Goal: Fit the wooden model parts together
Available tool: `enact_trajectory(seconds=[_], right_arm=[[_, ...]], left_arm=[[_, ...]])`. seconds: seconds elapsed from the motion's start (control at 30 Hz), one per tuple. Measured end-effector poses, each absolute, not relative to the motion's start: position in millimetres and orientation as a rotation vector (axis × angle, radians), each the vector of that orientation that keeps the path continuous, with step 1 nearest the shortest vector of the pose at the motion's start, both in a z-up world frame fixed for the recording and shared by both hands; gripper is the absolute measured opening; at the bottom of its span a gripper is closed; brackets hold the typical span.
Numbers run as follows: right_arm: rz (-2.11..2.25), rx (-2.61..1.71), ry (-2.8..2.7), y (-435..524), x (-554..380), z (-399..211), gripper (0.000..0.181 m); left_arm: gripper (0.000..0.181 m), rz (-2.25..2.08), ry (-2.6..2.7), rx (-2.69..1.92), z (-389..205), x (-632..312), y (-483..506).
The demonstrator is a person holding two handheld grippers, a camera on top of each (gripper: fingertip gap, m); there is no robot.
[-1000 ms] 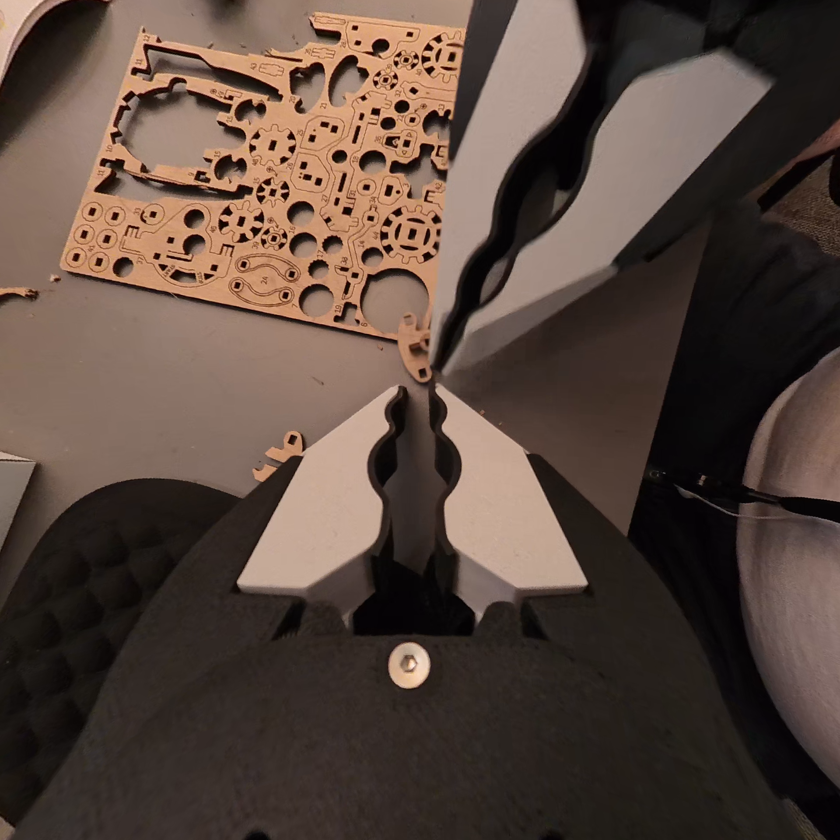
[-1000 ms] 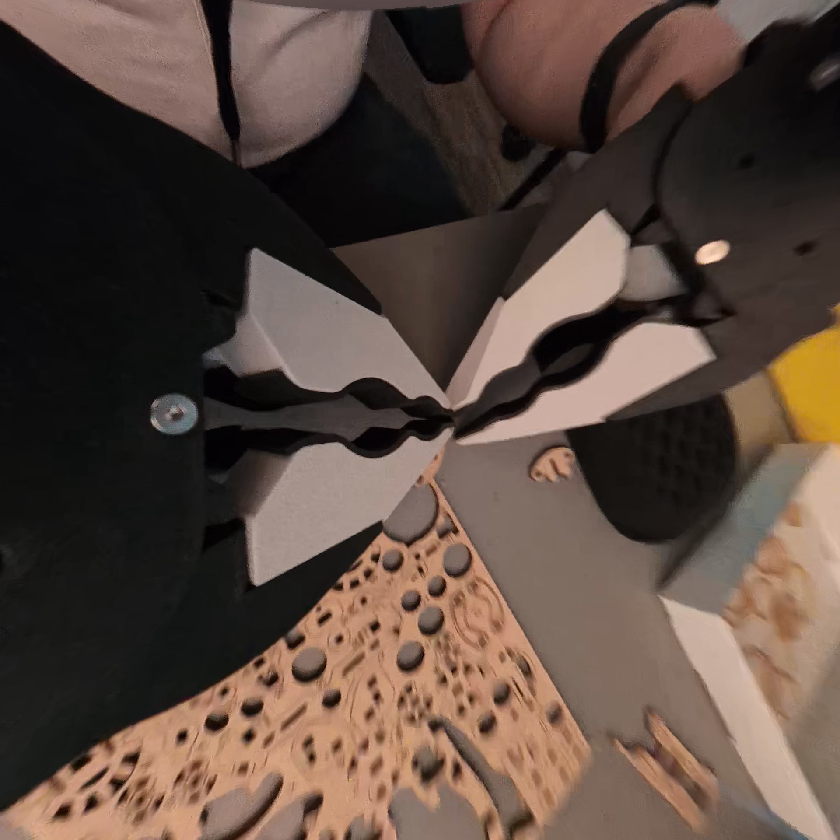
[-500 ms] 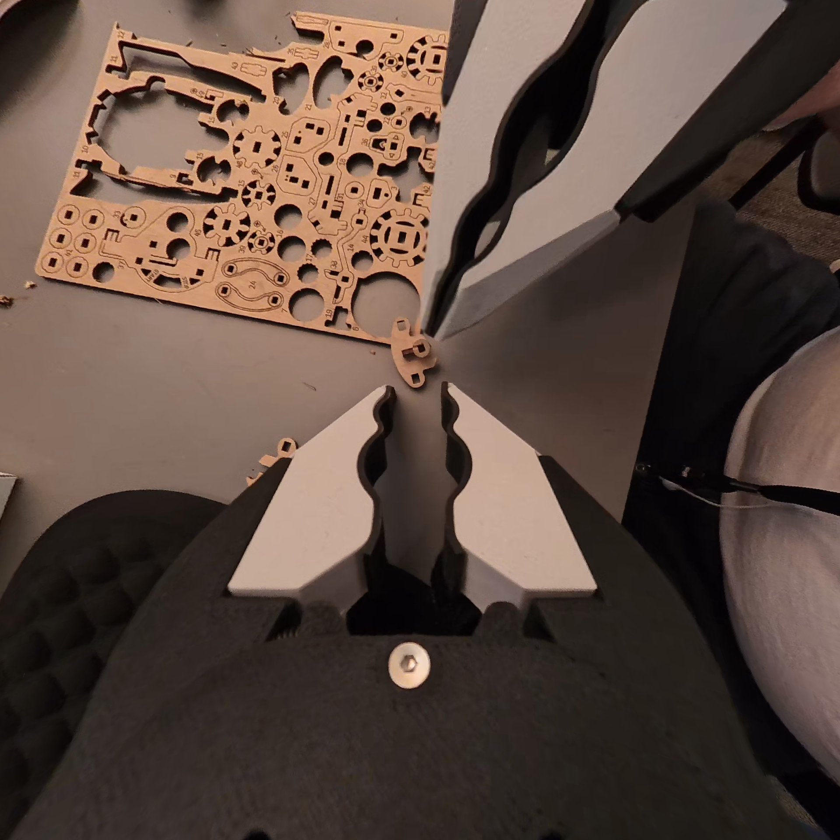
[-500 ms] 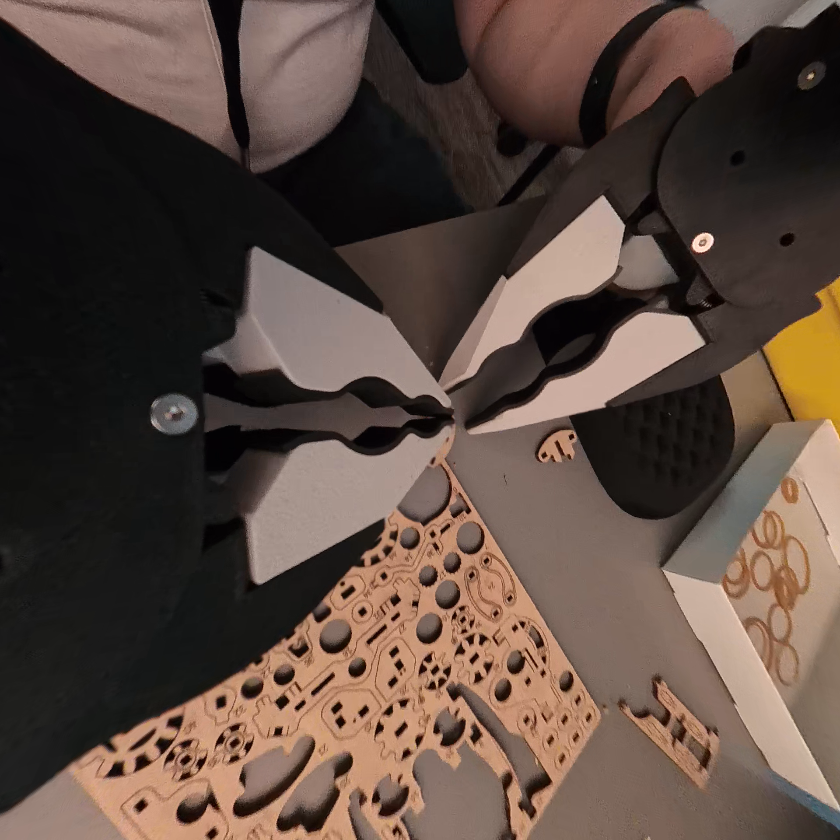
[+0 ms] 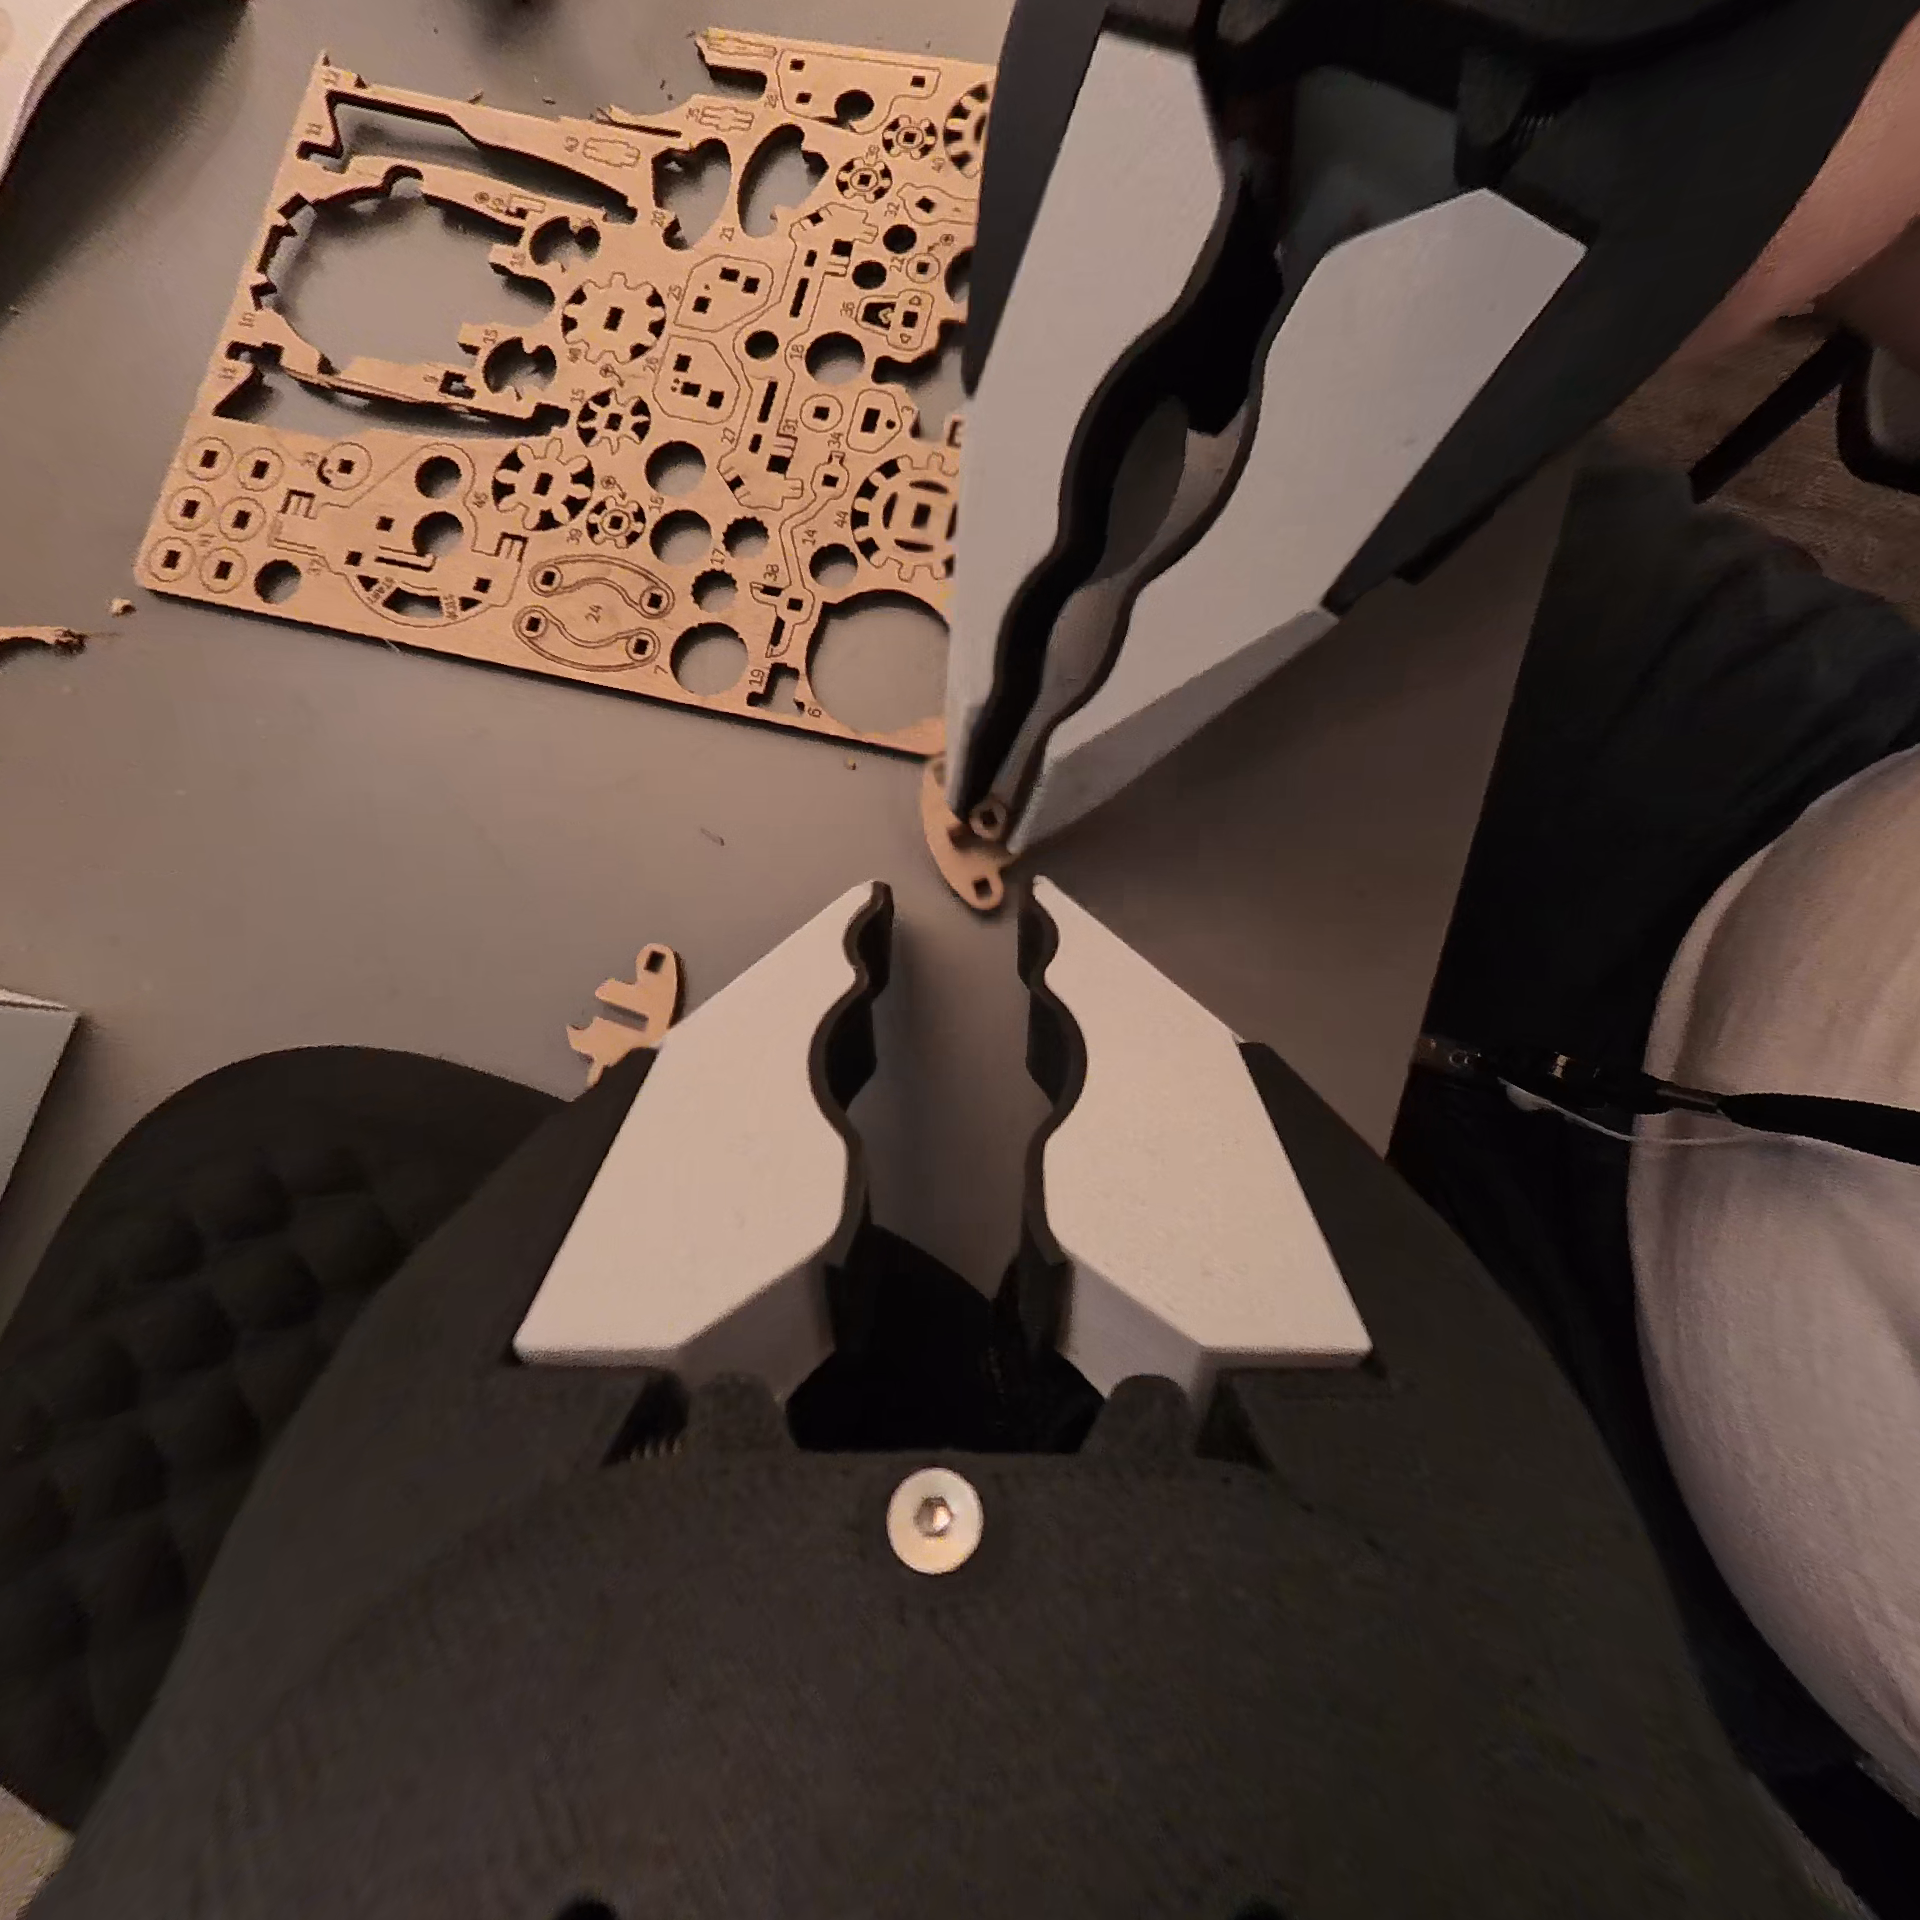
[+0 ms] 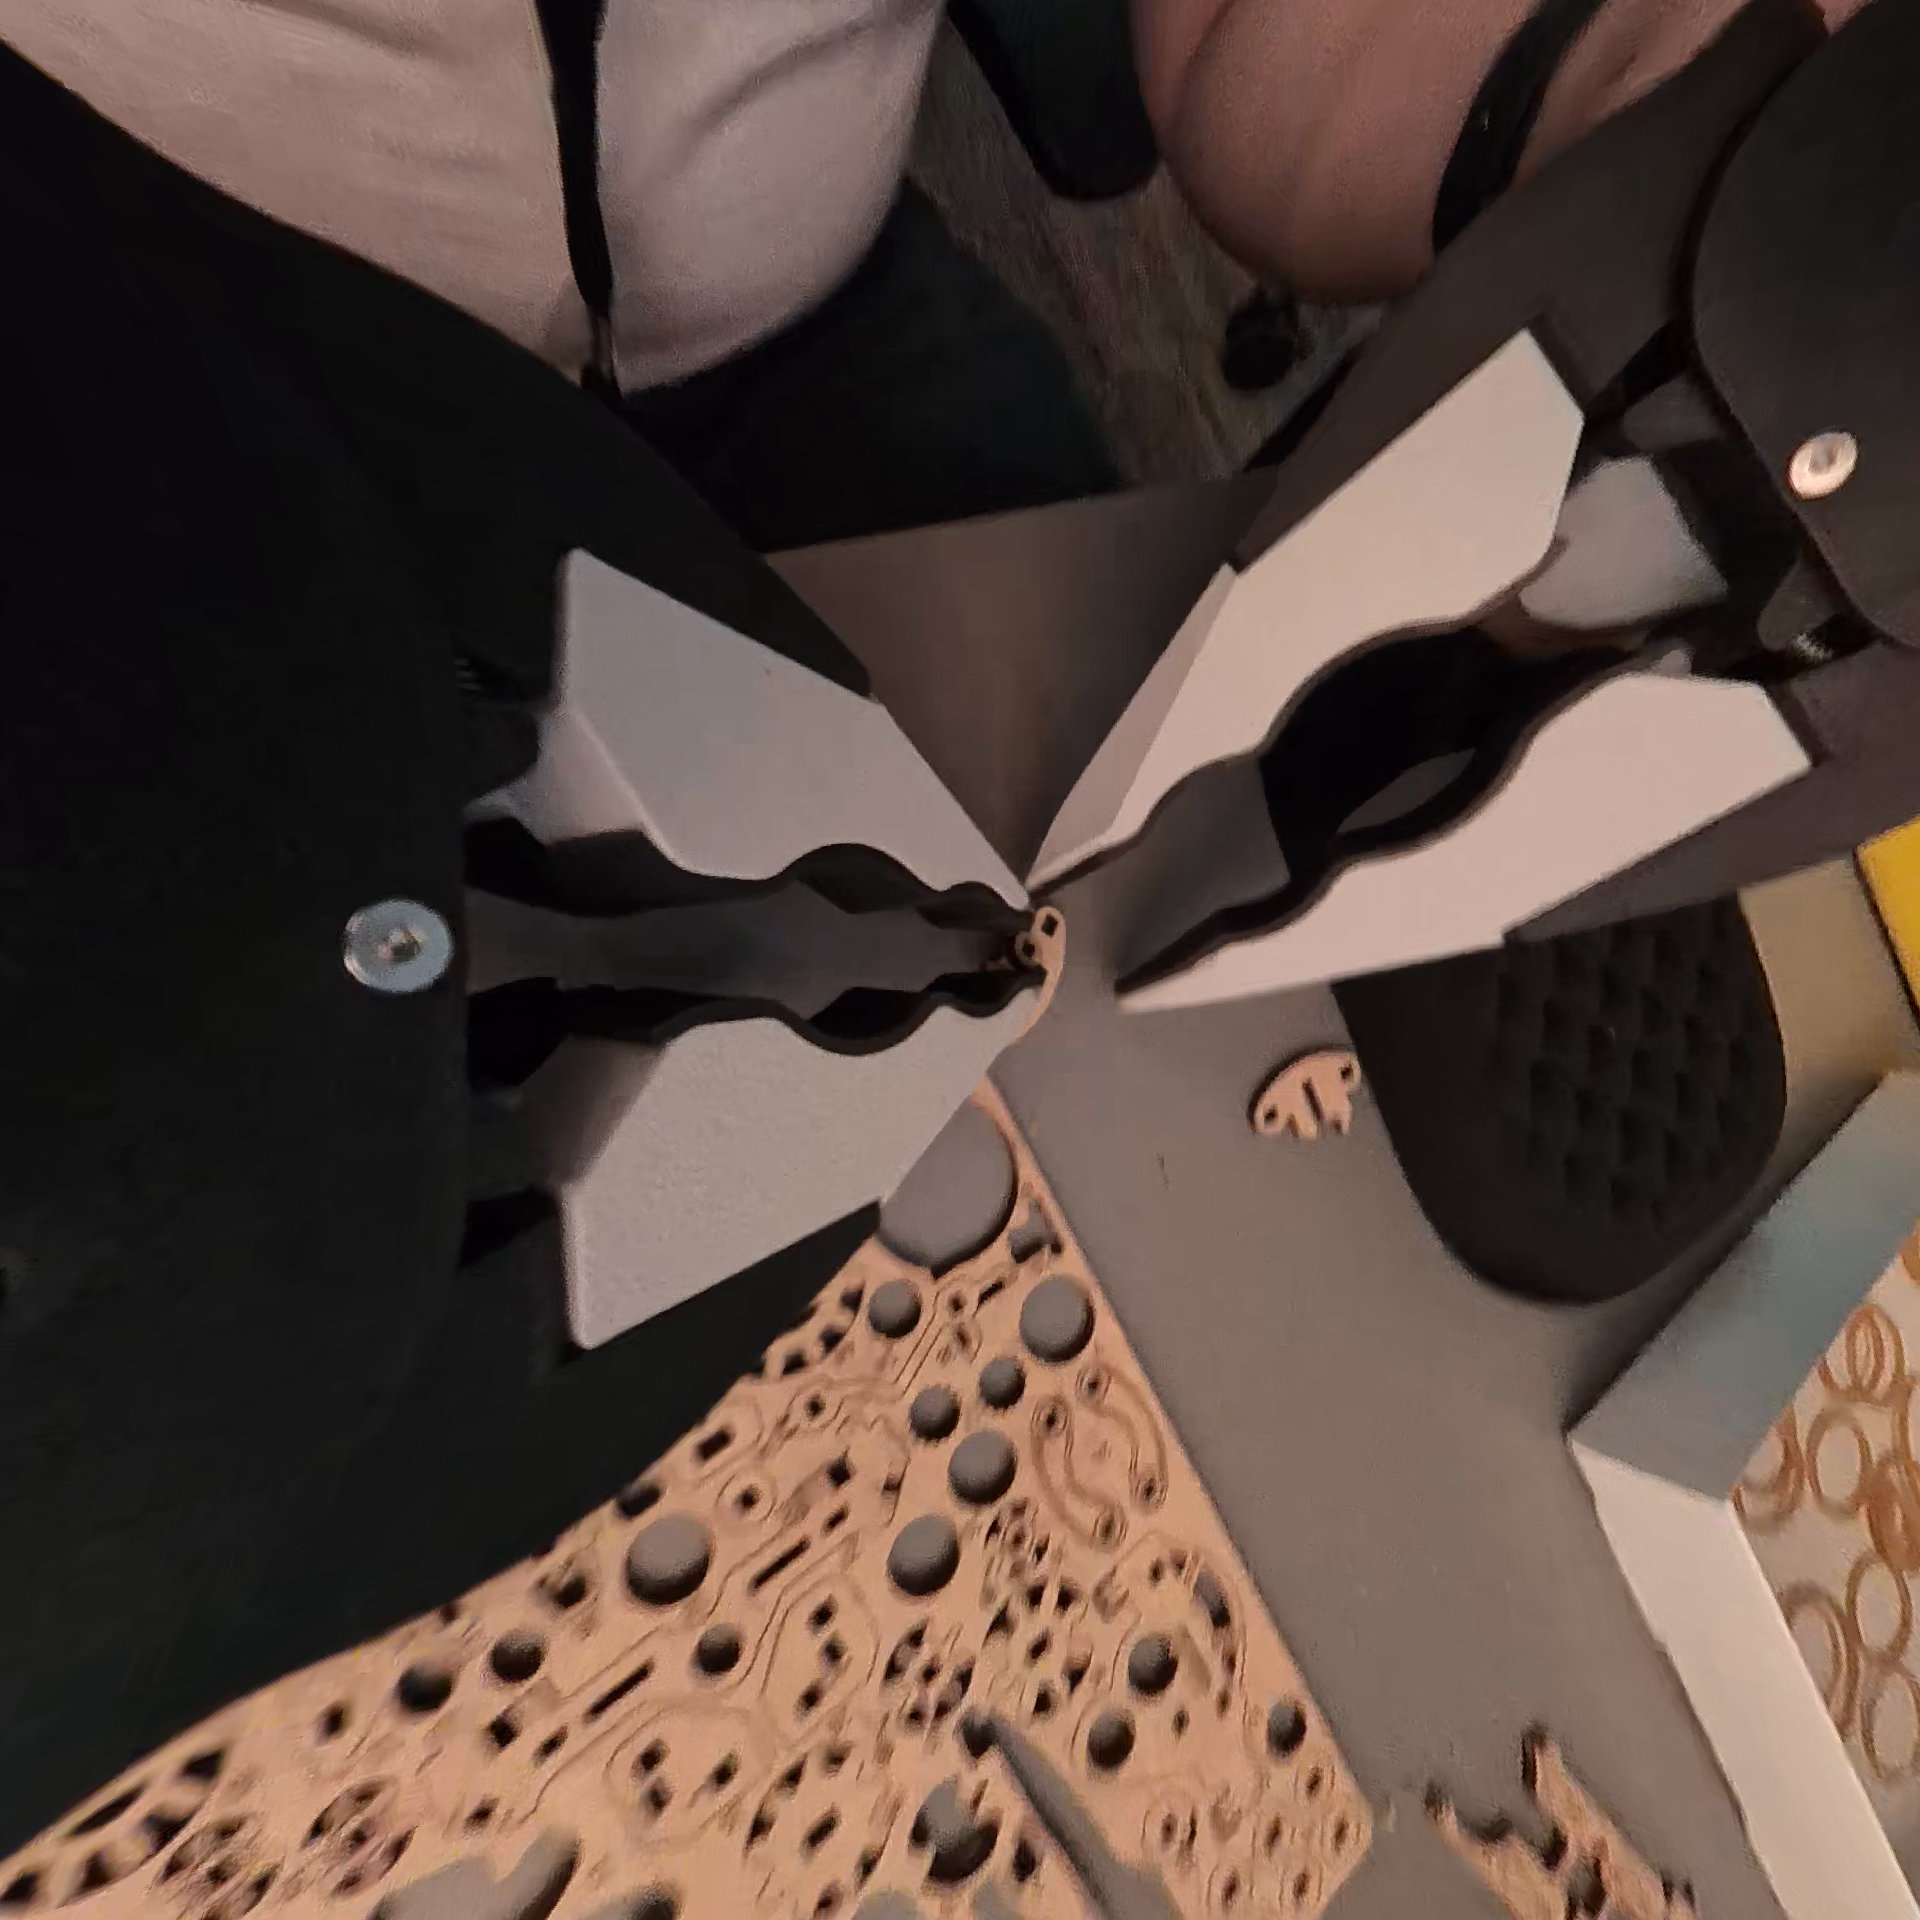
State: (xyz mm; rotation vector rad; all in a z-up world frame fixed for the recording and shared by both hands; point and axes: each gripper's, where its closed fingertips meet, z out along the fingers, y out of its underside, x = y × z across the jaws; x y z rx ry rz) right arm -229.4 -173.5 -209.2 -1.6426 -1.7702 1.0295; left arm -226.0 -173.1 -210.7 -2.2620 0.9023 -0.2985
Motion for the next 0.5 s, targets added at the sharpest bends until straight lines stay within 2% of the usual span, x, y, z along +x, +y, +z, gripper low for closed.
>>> enact_trajectory(seconds=[0.17,0.37,0.5], right_arm=[[1.107,-1.572,-1.898,-191,-232,-210,0.007],[1.118,-1.514,-1.920,-195,-231,-205,0.010],[1.160,-1.486,-1.863,-193,-227,-192,0.004]], left_arm=[[0.036,-0.255,1.062,-2.185,-212,-224,-187],[0.030,-0.218,1.114,-2.156,-214,-223,-188],[0.026,-0.231,1.115,-2.133,-213,-220,-189]])
